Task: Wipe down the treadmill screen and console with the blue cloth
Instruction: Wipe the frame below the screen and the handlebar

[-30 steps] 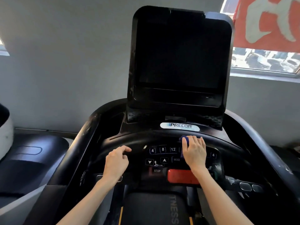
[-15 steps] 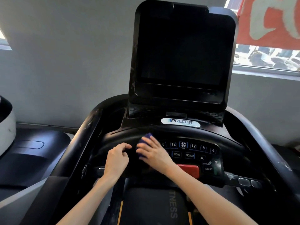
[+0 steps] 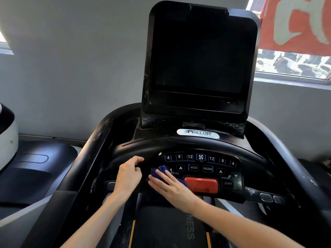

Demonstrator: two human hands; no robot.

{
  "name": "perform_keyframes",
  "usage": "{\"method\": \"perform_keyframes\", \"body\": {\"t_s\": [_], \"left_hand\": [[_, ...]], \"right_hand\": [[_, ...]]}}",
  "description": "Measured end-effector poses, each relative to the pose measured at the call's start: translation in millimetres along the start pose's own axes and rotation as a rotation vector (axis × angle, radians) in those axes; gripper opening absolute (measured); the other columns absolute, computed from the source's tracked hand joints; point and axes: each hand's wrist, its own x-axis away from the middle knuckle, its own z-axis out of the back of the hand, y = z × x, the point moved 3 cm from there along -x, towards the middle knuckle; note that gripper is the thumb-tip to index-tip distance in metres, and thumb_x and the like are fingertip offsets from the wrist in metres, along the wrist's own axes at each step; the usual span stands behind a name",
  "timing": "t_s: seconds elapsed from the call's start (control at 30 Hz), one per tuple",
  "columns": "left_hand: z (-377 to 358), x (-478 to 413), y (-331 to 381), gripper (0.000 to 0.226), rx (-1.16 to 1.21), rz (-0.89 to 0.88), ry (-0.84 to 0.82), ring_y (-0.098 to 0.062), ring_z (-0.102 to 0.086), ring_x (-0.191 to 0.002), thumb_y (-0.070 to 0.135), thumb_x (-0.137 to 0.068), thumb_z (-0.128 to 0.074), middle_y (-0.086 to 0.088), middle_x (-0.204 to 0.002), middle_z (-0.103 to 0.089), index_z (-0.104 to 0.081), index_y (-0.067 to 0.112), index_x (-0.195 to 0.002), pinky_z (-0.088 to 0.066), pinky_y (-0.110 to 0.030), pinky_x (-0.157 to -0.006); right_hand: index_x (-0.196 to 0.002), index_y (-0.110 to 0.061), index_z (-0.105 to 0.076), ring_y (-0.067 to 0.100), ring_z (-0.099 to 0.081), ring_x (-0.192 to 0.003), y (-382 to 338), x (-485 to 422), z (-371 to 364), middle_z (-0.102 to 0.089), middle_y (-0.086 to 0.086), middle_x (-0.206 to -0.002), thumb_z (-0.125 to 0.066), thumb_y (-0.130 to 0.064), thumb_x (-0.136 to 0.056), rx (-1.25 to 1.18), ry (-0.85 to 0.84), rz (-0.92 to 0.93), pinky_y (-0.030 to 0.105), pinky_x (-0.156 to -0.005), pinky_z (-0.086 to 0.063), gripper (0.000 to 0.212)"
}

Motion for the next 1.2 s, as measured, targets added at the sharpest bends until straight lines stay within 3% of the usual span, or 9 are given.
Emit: {"method": "perform_keyframes", "body": {"t_s": [0.27, 0.37, 0.5, 0.67, 0.73, 0.8, 0.93, 1.1, 1.2], "left_hand": [[-3, 4, 5, 0.044, 0.01, 0.014, -0.053, -0.031, -0.063, -0.103, -0.007, -0.087, -0.043, -0.005, -0.12, -0.062, -0.062, 0.017, -0.118, -0.051, -0.033, -0.081], [-6, 4, 5, 0.045, -0.012, 0.011, -0.093, -0.02, -0.061, -0.105, -0.005, -0.088, -0.042, -0.005, -0.123, -0.061, -0.061, 0.018, -0.121, -0.043, -0.022, -0.079], [-16, 5, 9, 0.049, -0.024, 0.003, -0.147, -0.015, -0.052, -0.121, -0.005, -0.088, -0.043, -0.003, -0.129, -0.059, -0.052, 0.015, -0.131, -0.038, -0.022, -0.098], [-28, 5, 21, 0.063, -0.091, 0.019, -0.245, -0.022, -0.064, -0.093, -0.002, -0.084, -0.044, -0.007, -0.144, -0.044, -0.038, 0.015, -0.144, -0.047, -0.024, -0.082], [-37, 4, 24, 0.07, -0.132, 0.033, -0.358, -0.026, -0.057, -0.114, 0.002, -0.08, -0.044, -0.01, -0.144, -0.044, -0.032, 0.015, -0.147, -0.044, -0.03, -0.096], [-43, 5, 27, 0.075, -0.157, 0.052, -0.436, -0.028, -0.043, -0.13, 0.008, -0.074, -0.041, -0.013, -0.143, -0.044, -0.029, 0.012, -0.148, -0.038, -0.032, -0.105], [-45, 3, 32, 0.07, -0.335, 0.007, -0.457, -0.032, -0.044, -0.126, 0.007, -0.078, -0.043, -0.014, -0.14, -0.047, -0.029, 0.01, -0.146, -0.042, -0.034, -0.099], [-51, 8, 42, 0.07, -0.474, 0.017, -0.431, -0.028, -0.046, -0.124, 0.011, -0.082, -0.046, -0.011, -0.139, -0.046, -0.024, 0.009, -0.148, -0.045, -0.035, -0.093], [-50, 3, 45, 0.063, -0.508, 0.007, -0.43, -0.028, -0.052, -0.115, 0.012, -0.08, -0.048, -0.011, -0.128, -0.055, -0.035, 0.008, -0.141, -0.048, -0.032, -0.086]], "right_hand": [[-0.134, -0.019, -0.051, 0.024, -0.037, -0.136, -2, 51, 1, -0.047, -0.002, -0.141, -0.036, -0.015, -0.09, -0.031, -0.019, -0.023, 0.038, -0.111, -0.032, 0.047], [-0.119, -0.019, -0.063, 0.022, -0.05, -0.126, 2, 69, 10, -0.06, -0.004, -0.124, -0.04, -0.014, -0.087, 0.015, -0.01, -0.006, 0.037, -0.11, -0.033, 0.04], [-0.124, -0.015, -0.054, 0.02, -0.046, -0.127, 6, 55, 11, -0.054, -0.004, -0.12, -0.069, -0.011, -0.078, -0.114, 0.039, -0.187, 0.036, -0.113, -0.028, 0.049], [-0.122, -0.01, -0.055, 0.021, -0.048, -0.12, 15, 47, 21, -0.057, 0.002, -0.12, -0.049, -0.011, -0.085, -0.228, 0.177, -0.231, 0.033, -0.11, -0.033, 0.038], [-0.119, -0.011, -0.051, 0.02, -0.05, -0.109, 37, 58, 22, -0.059, 0.003, -0.113, -0.043, -0.013, -0.084, -0.292, 0.239, -0.423, 0.026, -0.11, -0.027, 0.036], [-0.119, -0.012, -0.052, 0.02, -0.052, -0.102, 58, 77, 21, -0.055, -0.001, -0.113, -0.052, -0.008, -0.082, -0.328, 0.237, -0.679, 0.03, -0.102, -0.039, 0.037], [-0.114, -0.009, -0.061, 0.02, -0.046, -0.093, 60, 99, 19, -0.056, 0.001, -0.107, -0.059, 0.006, -0.078, -0.365, 0.206, -0.919, 0.039, -0.079, -0.051, 0.038], [-0.113, -0.008, -0.062, 0.011, -0.037, -0.099, 40, 60, 22, -0.057, 0.0, -0.111, -0.049, -0.003, -0.085, -0.493, 0.198, -0.8, 0.018, -0.09, -0.036, 0.032], [-0.114, -0.011, -0.061, 0.013, -0.041, -0.099, 46, 72, 27, -0.057, 0.0, -0.112, -0.056, 0.003, -0.077, -0.418, 0.186, -0.741, 0.028, -0.084, -0.048, 0.04]]}}
